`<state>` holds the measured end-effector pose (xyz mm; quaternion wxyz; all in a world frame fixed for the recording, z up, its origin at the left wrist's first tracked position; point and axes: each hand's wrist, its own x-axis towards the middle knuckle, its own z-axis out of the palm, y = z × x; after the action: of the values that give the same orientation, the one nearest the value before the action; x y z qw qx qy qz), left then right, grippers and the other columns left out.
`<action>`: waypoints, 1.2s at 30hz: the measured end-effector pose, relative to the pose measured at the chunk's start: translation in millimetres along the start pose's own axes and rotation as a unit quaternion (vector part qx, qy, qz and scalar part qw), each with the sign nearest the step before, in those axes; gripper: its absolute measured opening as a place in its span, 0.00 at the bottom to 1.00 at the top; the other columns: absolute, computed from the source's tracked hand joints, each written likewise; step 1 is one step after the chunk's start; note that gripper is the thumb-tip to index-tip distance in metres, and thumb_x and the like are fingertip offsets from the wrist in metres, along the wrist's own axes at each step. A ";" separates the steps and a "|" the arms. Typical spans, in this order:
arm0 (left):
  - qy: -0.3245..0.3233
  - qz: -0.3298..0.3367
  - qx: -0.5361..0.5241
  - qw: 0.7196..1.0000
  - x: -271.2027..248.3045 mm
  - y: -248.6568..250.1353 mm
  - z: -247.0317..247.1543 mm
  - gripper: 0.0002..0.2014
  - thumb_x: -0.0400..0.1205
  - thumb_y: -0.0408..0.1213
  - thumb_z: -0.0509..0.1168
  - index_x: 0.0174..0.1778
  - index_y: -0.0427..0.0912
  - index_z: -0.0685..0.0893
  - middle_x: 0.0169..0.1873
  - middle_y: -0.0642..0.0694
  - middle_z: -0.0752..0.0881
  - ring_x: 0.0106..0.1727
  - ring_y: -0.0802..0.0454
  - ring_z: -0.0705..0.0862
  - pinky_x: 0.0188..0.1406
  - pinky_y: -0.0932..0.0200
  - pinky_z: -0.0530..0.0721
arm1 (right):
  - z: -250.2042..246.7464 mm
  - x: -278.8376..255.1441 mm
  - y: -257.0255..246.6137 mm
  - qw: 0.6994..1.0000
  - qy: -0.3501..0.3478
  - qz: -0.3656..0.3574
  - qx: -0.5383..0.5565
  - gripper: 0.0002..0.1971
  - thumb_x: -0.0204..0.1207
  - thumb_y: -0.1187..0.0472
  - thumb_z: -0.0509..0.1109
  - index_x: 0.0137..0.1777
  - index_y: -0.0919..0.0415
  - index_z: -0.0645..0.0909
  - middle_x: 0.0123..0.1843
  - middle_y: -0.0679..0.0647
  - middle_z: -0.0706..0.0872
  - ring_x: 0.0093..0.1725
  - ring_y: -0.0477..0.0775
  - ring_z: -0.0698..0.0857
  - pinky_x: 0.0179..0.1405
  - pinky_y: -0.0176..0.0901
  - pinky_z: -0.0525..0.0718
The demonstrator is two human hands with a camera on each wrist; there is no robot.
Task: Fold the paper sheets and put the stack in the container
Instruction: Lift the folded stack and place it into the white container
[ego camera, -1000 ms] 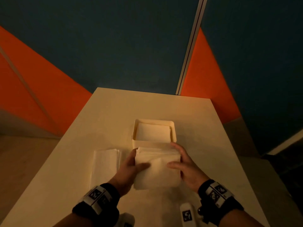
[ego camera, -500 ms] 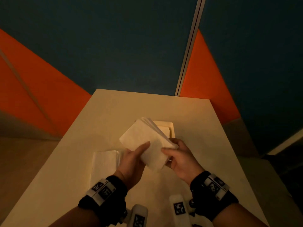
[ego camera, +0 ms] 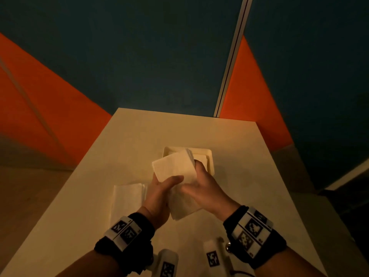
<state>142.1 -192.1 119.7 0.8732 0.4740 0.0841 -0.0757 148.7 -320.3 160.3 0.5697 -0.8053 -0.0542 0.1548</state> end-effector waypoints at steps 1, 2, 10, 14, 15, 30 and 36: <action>0.006 0.001 0.001 1.000 -0.2 -0.6 -0.3 0.32 0.66 0.35 0.72 0.69 0.46 0.75 0.59 0.34 0.85 0.59 0.36 0.85 0.48 0.45 0.87 | 0.3 0.2 0.8 1.000 -0.002 0.000 0.004 0.37 0.61 0.52 0.69 0.74 0.48 0.65 0.62 0.48 0.82 0.62 0.50 0.82 0.64 0.54 0.82; 0.013 0.001 -0.005 1.000 0.2 -1.1 -1.0 0.30 0.67 0.33 0.70 0.67 0.47 0.76 0.59 0.34 0.85 0.58 0.36 0.86 0.48 0.44 0.87 | -0.4 0.4 1.6 1.000 0.001 0.006 0.010 0.38 0.60 0.52 0.70 0.74 0.47 0.64 0.62 0.48 0.82 0.61 0.50 0.82 0.64 0.54 0.82; 0.032 -0.001 -0.088 0.996 2.0 6.3 4.8 0.21 0.79 0.38 0.64 0.69 0.50 0.76 0.62 0.39 0.85 0.62 0.38 0.83 0.54 0.40 0.86 | -4.5 -3.7 25.7 0.941 0.076 0.101 0.313 0.39 0.69 0.72 0.75 0.75 0.43 0.65 0.62 0.55 0.82 0.60 0.60 0.84 0.49 0.59 0.87; -0.026 -0.052 -0.112 0.992 4.3 28.2 -8.1 0.33 0.66 0.61 0.70 0.65 0.49 0.83 0.65 0.39 0.83 0.61 0.40 0.84 0.48 0.44 0.86 | -21.6 -2.3 22.2 0.915 0.087 0.074 0.388 0.33 0.75 0.76 0.65 0.71 0.40 0.70 0.64 0.56 0.80 0.61 0.63 0.82 0.40 0.53 0.86; -0.048 -0.058 -0.093 0.993 4.1 37.1 -10.5 0.34 0.63 0.66 0.68 0.64 0.54 0.83 0.64 0.42 0.84 0.60 0.41 0.85 0.47 0.44 0.86 | -26.9 -2.0 21.1 0.917 0.069 0.078 0.386 0.31 0.75 0.76 0.63 0.70 0.41 0.71 0.64 0.57 0.80 0.60 0.63 0.82 0.41 0.53 0.86; 0.069 -0.093 0.157 0.981 39.8 30.6 -12.8 0.21 0.78 0.26 0.65 0.62 0.51 0.71 0.48 0.39 0.78 0.46 0.42 0.80 0.41 0.48 0.85 | -44.1 35.5 28.5 0.965 0.093 0.122 0.211 0.30 0.74 0.77 0.63 0.63 0.40 0.68 0.60 0.58 0.76 0.53 0.63 0.81 0.34 0.52 0.87; 0.126 0.028 0.454 0.882 84.6 30.5 -4.0 0.13 0.76 0.34 0.69 0.55 0.47 0.81 0.56 0.36 0.84 0.55 0.37 0.83 0.55 0.48 0.84 | -45.2 86.5 38.1 0.970 0.229 0.081 -0.026 0.11 0.72 0.71 0.70 0.34 0.54 0.80 0.41 0.54 0.84 0.48 0.61 0.84 0.42 0.46 0.85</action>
<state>230.7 -176.8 123.9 0.5465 0.8260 0.1367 -0.0208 241.3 -351.3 122.2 0.5318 -0.8353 0.1389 0.0099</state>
